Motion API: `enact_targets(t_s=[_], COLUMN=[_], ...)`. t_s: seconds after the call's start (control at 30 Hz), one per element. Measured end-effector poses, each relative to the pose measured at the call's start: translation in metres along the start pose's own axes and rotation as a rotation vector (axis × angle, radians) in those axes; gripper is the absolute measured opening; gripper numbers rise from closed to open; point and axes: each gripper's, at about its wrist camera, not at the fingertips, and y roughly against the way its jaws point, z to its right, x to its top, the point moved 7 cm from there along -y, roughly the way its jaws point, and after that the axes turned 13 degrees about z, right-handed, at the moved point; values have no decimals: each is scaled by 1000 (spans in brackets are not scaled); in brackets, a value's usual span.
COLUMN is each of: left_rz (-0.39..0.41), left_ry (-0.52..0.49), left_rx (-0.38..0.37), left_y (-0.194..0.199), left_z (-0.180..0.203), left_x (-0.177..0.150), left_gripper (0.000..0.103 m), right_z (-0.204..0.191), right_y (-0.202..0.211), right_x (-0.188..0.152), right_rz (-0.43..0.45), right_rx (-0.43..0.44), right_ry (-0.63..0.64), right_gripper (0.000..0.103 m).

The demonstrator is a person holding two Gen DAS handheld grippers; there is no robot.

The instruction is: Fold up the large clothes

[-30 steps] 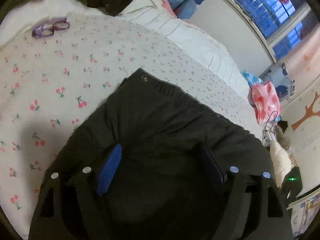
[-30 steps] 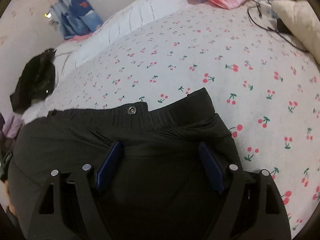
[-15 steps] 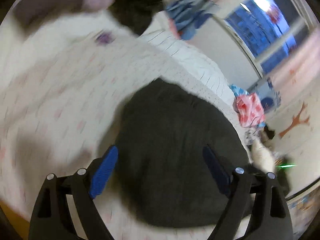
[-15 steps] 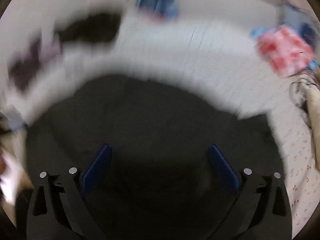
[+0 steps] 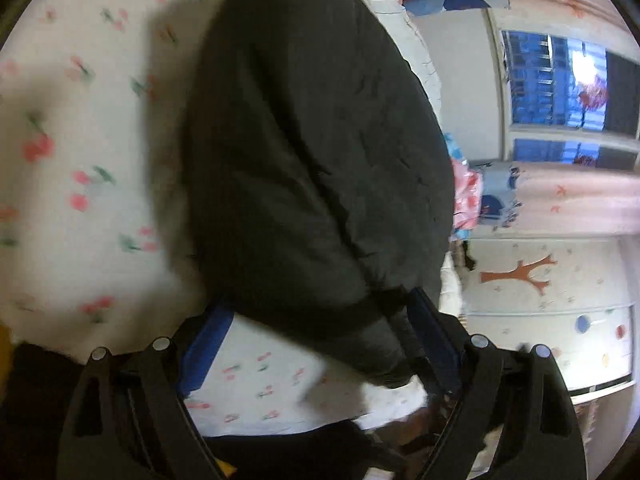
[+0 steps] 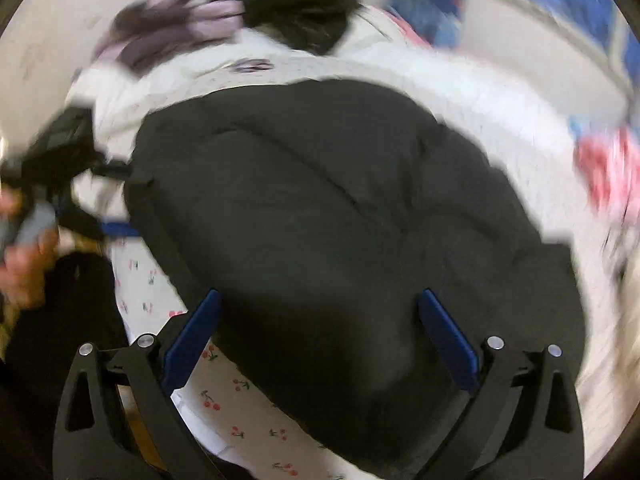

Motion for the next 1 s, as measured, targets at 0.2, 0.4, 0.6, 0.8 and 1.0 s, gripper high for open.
enact_targets(t_s=[0.2,0.4,0.6,0.8,1.0], left_rz=[222,205,258,271,289], left_ry=[-19,-52,-47,-160,-200], left_rx=[-44,43,3,-10,-31], left_y=[6,-18,-22,-29,-19], left_z=[19,7,23,22,22], left_x=[31,28,35,31,31], left_gripper=[85,87,93,67,52], right_z=[9,32,110,146,118], right_y=[-18,15,-19,-123,-67], right_x=[-38,15,77,50,56], right_rz=[-110,106,186,-39,97], right_rx=[46,-11,-282,-303,-257], right_ry=[-74,-151,-249,-338,-277], right_gripper=[96,96,96,97,97])
